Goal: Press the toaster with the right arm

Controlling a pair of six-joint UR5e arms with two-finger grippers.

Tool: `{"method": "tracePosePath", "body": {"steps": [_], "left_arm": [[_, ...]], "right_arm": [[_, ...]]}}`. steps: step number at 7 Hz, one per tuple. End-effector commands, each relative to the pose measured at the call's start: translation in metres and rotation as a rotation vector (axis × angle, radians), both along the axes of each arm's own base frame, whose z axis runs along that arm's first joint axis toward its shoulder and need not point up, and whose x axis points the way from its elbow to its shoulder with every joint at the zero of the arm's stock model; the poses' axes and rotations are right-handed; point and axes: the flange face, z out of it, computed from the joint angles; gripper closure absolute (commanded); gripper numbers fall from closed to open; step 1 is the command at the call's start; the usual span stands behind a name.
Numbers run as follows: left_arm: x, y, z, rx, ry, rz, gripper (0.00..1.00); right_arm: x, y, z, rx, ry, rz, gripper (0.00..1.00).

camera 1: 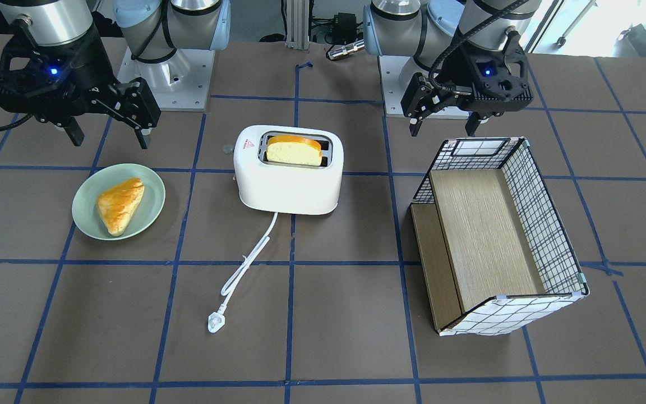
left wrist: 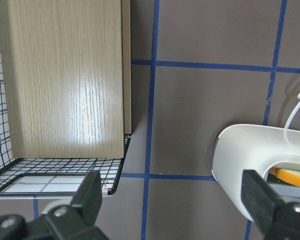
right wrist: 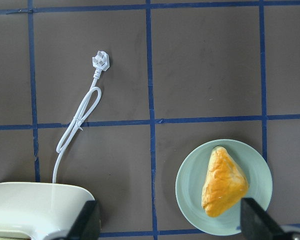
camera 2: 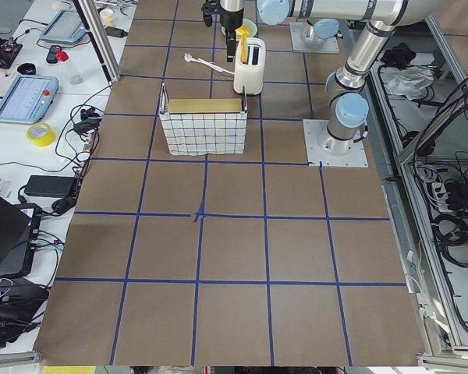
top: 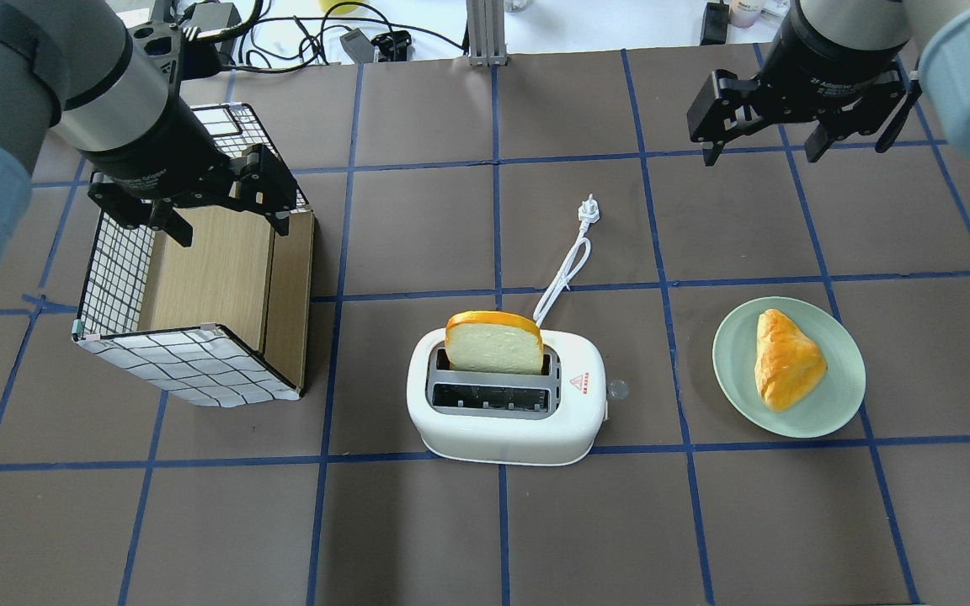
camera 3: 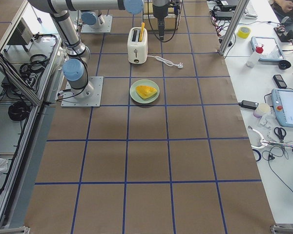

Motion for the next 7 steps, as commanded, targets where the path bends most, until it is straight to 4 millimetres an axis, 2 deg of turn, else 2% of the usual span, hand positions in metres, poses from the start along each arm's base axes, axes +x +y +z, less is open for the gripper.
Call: {"method": "tracePosePath", "body": {"steps": [1, 3, 4, 5, 6, 7], "left_arm": [[0.000, 0.000, 0.000, 0.000, 0.000, 0.000, 0.00], [0.000, 0.000, 0.000, -0.001, 0.000, 0.000, 0.00], [0.000, 0.000, 0.000, -0.001, -0.001, 0.000, 0.00], [0.000, 0.000, 0.000, 0.000, -0.001, 0.000, 0.00], [0.000, 0.000, 0.000, -0.001, -0.001, 0.000, 0.00], [0.000, 0.000, 0.000, -0.001, -0.001, 0.000, 0.00]], "right_arm": [[0.000, 0.000, 0.000, 0.003, 0.000, 0.000, 0.00], [0.000, 0.009, 0.000, 0.027, 0.003, -0.001, 0.00], [0.001, 0.025, 0.003, 0.056, 0.002, -0.004, 0.10], [0.001, 0.048, 0.011, 0.114, 0.010, -0.009, 0.31], [0.001, 0.071, 0.022, 0.144, 0.015, -0.010, 0.65], [0.001, 0.083, 0.023, 0.185, 0.011, -0.051, 1.00]]}}
